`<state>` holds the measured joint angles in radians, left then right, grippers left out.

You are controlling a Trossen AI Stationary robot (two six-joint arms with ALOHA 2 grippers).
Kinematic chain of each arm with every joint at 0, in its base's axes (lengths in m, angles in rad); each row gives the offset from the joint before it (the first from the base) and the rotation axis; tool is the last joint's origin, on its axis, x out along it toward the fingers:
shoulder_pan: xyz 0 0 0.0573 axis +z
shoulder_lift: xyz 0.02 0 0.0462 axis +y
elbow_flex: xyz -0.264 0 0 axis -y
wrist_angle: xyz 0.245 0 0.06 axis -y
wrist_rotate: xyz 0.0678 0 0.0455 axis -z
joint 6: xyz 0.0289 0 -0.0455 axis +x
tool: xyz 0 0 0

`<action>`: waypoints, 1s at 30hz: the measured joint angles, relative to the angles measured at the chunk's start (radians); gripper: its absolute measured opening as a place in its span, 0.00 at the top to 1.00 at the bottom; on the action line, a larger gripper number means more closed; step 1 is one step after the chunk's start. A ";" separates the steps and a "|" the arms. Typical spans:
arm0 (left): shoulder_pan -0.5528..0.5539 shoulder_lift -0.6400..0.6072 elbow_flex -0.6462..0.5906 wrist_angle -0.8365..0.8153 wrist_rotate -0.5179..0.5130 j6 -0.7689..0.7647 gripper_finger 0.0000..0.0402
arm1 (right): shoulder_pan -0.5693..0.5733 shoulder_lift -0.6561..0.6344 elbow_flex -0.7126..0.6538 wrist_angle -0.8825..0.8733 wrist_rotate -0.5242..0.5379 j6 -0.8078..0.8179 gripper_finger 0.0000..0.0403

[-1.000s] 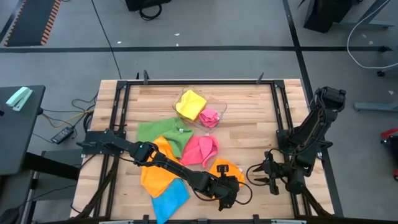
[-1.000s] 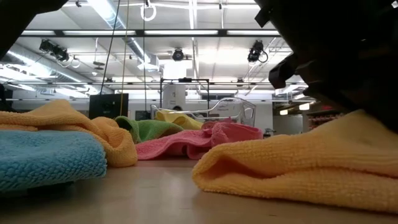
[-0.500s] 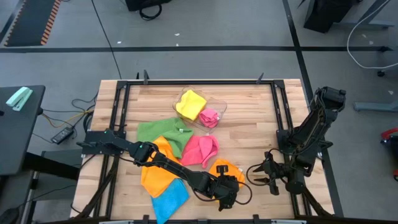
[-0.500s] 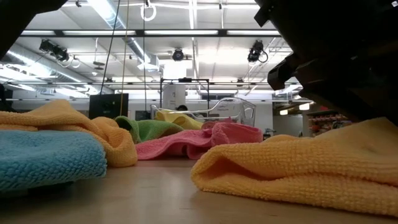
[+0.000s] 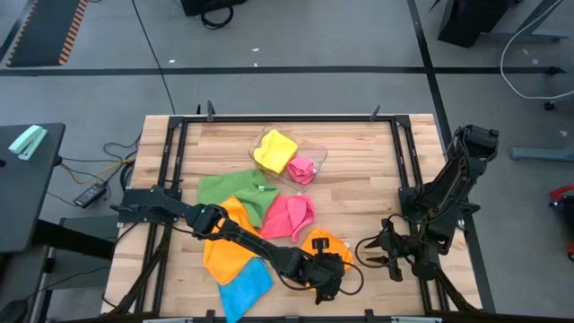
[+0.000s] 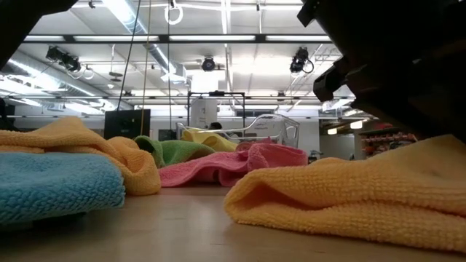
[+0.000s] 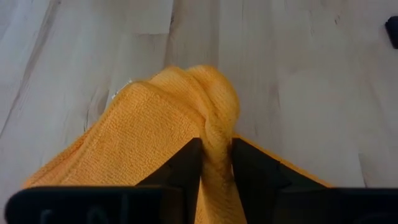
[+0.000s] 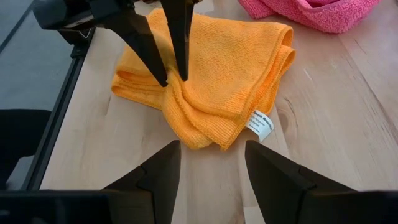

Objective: Fold microfiber towels
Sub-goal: Fold the right orange microfiber cloth

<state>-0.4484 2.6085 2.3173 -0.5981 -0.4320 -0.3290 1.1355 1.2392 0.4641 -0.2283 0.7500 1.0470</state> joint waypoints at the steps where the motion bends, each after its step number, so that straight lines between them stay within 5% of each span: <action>1: 0.000 0.000 0.000 0.001 0.000 0.000 0.77 | 0.000 0.000 0.000 0.000 0.000 0.000 0.53; 11: 0.000 0.000 0.000 0.000 0.028 0.003 0.86 | 0.000 0.023 0.001 0.097 -0.002 -0.046 0.53; 24: 0.002 0.000 0.000 0.013 0.034 0.003 0.87 | -0.020 0.364 0.003 0.562 0.038 -0.261 0.53; 30: 0.002 0.000 0.000 0.022 0.034 0.003 0.89 | -0.042 0.436 0.086 0.576 0.038 -0.358 0.53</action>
<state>-0.4461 2.6083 2.3173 -0.5763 -0.3985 -0.3264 1.0930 1.6753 0.5500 0.3473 0.7883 0.6893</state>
